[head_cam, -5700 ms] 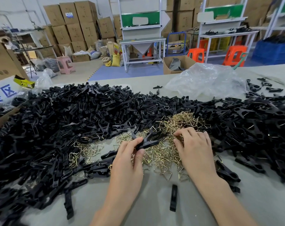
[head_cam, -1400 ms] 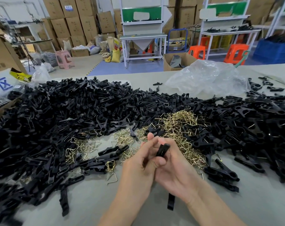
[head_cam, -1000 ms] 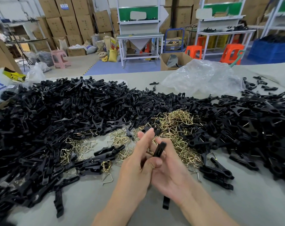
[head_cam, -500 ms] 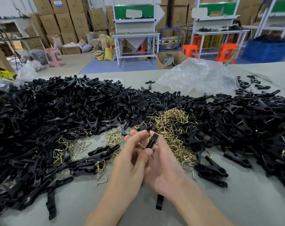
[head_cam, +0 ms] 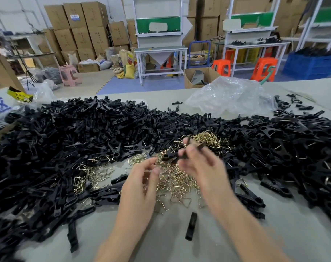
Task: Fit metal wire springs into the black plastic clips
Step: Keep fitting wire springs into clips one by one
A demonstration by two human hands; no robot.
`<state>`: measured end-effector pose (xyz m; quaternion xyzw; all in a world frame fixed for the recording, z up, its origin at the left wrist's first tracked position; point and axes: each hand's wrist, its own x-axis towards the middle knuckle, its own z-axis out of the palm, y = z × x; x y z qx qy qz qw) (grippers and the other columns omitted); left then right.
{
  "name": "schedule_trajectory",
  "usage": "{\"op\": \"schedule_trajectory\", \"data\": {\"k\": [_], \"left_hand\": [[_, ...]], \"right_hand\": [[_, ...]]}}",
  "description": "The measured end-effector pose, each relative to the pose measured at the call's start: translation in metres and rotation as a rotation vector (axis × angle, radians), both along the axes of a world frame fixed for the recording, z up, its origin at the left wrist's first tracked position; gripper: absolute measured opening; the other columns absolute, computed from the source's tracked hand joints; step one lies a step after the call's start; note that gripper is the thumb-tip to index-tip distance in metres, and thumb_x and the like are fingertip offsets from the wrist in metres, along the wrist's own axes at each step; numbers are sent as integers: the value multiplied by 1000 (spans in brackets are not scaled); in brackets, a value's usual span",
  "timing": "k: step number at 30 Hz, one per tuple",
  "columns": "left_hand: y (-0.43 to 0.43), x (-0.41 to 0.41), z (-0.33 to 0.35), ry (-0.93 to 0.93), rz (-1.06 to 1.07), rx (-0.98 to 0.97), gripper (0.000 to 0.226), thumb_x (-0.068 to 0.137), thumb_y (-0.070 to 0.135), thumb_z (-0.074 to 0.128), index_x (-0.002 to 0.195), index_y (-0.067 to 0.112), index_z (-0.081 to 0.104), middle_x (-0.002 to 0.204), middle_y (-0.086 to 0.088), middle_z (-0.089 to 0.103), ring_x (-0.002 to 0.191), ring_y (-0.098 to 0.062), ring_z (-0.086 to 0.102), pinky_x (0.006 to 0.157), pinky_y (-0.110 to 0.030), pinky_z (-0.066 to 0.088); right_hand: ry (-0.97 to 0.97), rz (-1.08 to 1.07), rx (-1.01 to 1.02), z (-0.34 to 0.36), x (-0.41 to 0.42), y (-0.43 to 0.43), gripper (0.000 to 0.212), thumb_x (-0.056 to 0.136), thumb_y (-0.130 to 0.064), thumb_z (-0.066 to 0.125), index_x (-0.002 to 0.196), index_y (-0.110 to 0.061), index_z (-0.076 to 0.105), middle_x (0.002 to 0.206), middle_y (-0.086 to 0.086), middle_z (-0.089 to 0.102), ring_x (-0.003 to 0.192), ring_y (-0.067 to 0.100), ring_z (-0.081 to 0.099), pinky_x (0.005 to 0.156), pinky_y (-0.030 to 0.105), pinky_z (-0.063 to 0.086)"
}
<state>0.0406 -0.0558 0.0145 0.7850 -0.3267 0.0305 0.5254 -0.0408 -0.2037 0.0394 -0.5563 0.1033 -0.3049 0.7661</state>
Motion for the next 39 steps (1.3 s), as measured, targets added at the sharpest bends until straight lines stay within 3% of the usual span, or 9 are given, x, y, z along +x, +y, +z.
{"op": "schedule_trajectory", "data": {"k": [4, 7, 10, 17, 21, 23, 29, 36, 39], "left_hand": [[16, 16, -4, -266, 197, 333, 34, 97, 34, 47, 125, 22, 61, 112, 15, 62, 110, -8, 54, 98, -25, 32], [26, 25, -6, -283, 324, 489, 30, 97, 26, 56, 125, 19, 64, 117, 2, 66, 116, -23, 55, 104, -40, 35], [31, 33, -8, -242, 335, 656, 36, 101, 38, 48, 131, 23, 58, 126, 1, 61, 121, -24, 53, 106, -41, 35], [35, 42, -8, -229, 253, 626, 27, 101, 39, 49, 121, 26, 62, 115, 3, 57, 109, -21, 55, 95, -37, 41], [36, 46, -8, -222, 254, 544, 24, 100, 38, 53, 116, 25, 66, 106, 9, 48, 82, -17, 52, 89, -38, 44], [36, 50, -10, -202, 223, 530, 23, 99, 39, 55, 115, 25, 66, 105, 10, 45, 79, -15, 49, 90, -38, 44], [35, 52, -10, -305, 179, 570, 13, 98, 42, 54, 107, 33, 60, 101, 18, 59, 102, -11, 57, 90, -25, 23], [29, 47, -8, -381, 173, 373, 14, 96, 38, 55, 102, 28, 64, 95, 19, 66, 92, -10, 63, 88, -20, 24], [25, 39, -4, -204, 86, 209, 20, 94, 48, 48, 103, 36, 61, 95, 24, 64, 93, -7, 62, 90, -27, 43]], "right_hand": [[-390, -115, 500, 61, -7, -81, 45, 90, -24, 74, 124, 0, 55, 116, 20, 72, 105, 18, 73, 85, 21, 59], [-387, -172, 597, 80, -7, -107, 41, 94, -22, 72, 120, 0, 51, 121, 26, 68, 107, 23, 73, 82, 22, 60], [-123, -184, 300, 53, -2, -83, 21, 100, -17, 61, 119, -8, 59, 110, 13, 76, 99, 22, 75, 78, 26, 60], [288, -267, -684, -31, 6, -5, 36, 105, -17, 52, 121, -49, 58, 105, -20, 69, 57, 9, 53, 53, 15, 43], [395, -225, -1053, -41, 3, 0, 38, 104, -16, 51, 134, -38, 57, 111, -25, 62, 93, -11, 56, 84, 12, 45], [418, -222, -1112, -40, 1, 0, 37, 104, -14, 51, 135, -32, 59, 112, -23, 62, 109, -8, 51, 99, 9, 36], [408, -258, -1200, -38, 3, 4, 39, 101, -11, 52, 135, -29, 61, 113, -19, 63, 111, 1, 52, 102, 21, 38], [363, -237, -1054, -35, 4, 12, 35, 102, -34, 44, 134, -34, 60, 117, -25, 60, 117, -9, 48, 100, 3, 29], [405, -140, -1018, -35, 5, 14, 40, 103, -50, 42, 140, -40, 53, 122, -33, 54, 121, -17, 41, 99, 0, 26]]}}
